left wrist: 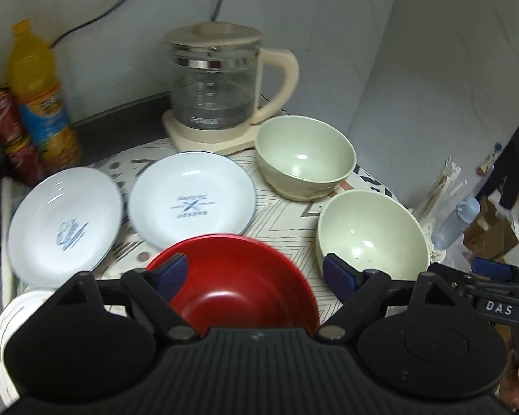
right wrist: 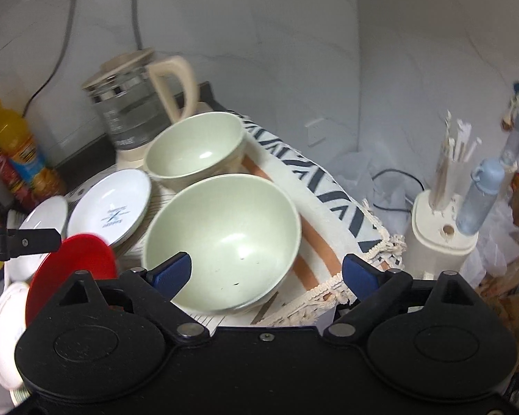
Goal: Organize plates and bowls
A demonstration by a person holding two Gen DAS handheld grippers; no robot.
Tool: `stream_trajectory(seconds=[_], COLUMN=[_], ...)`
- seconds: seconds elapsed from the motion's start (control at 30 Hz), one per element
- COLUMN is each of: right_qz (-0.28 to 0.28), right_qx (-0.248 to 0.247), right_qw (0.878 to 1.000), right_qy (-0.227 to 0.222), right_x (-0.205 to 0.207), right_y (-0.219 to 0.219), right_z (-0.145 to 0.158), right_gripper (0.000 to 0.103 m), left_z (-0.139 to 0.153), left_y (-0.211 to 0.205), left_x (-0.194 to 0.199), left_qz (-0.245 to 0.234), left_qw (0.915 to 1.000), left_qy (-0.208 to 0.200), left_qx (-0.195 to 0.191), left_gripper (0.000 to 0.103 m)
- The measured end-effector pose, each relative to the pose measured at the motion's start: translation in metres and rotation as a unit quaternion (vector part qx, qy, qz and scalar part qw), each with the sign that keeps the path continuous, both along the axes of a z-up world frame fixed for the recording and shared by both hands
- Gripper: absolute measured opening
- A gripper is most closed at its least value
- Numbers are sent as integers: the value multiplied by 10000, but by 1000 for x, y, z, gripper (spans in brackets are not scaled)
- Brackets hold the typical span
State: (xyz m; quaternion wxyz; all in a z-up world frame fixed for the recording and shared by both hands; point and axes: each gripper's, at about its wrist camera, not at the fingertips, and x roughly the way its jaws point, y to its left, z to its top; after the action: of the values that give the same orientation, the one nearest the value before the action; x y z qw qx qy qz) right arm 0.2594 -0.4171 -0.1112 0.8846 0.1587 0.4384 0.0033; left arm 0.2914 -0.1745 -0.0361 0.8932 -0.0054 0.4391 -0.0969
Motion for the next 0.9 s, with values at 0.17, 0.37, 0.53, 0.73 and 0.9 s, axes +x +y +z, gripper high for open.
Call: stream_trajectory(seconds=[0.17, 0.37, 0.53, 0.73, 0.9], right_qz=[-273, -319, -131, 159, 414], right_qx=[24, 150, 401, 523, 727], right_qw=[9996, 9988, 9971, 9941, 9922], right_qy=[107, 336, 630, 942, 920], right_x=[11, 23, 33, 47, 54], right_y=[-11, -22, -24, -23, -22], right_z=[-11, -27, -46, -64, -70], right_gripper=[90, 85, 66, 40, 17], left_z=[-2, -18, -39, -68, -82], left_y=[-23, -51, -68, -76, -81], left_x=[25, 49, 66, 91, 95], left_qz=[-359, -684, -761, -508, -450], left_qw=[9993, 9971, 9956, 9921, 9895], left_qy=[103, 335, 556, 1142, 1365], left_qx=[76, 32, 0, 100, 117], left_gripper=[73, 64, 55, 28, 16])
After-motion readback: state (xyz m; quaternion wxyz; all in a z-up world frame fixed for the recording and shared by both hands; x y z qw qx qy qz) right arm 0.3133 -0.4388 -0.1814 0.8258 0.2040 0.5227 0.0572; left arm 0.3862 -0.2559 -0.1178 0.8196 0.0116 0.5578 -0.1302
